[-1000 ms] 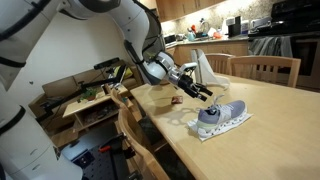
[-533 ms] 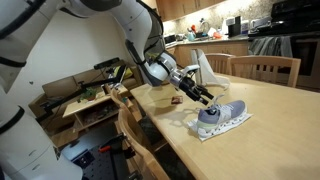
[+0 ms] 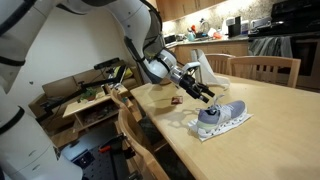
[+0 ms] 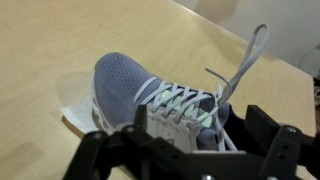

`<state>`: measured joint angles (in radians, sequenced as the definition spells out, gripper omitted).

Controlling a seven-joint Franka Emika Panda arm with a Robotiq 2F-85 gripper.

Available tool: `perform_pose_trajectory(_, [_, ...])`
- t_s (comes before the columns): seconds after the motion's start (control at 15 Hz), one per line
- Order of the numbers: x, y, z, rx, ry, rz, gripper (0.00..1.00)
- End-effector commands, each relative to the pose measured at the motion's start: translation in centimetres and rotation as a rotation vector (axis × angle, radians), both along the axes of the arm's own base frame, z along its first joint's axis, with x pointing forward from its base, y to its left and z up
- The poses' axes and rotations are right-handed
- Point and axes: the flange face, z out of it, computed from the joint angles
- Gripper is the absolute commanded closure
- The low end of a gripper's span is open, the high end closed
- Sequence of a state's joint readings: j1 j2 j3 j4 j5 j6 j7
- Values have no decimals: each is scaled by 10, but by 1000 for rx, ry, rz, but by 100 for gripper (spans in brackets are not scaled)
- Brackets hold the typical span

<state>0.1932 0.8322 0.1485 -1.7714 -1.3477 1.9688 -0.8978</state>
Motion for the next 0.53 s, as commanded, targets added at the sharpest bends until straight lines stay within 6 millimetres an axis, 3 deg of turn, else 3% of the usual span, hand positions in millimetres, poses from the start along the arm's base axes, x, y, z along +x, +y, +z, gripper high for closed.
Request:
perform_pose_trajectory(0.0, [-12, -10, 24, -16, -6, -47, 0])
perform_pose_trajectory(0.47, [-8, -30, 38, -49, 0, -105, 0])
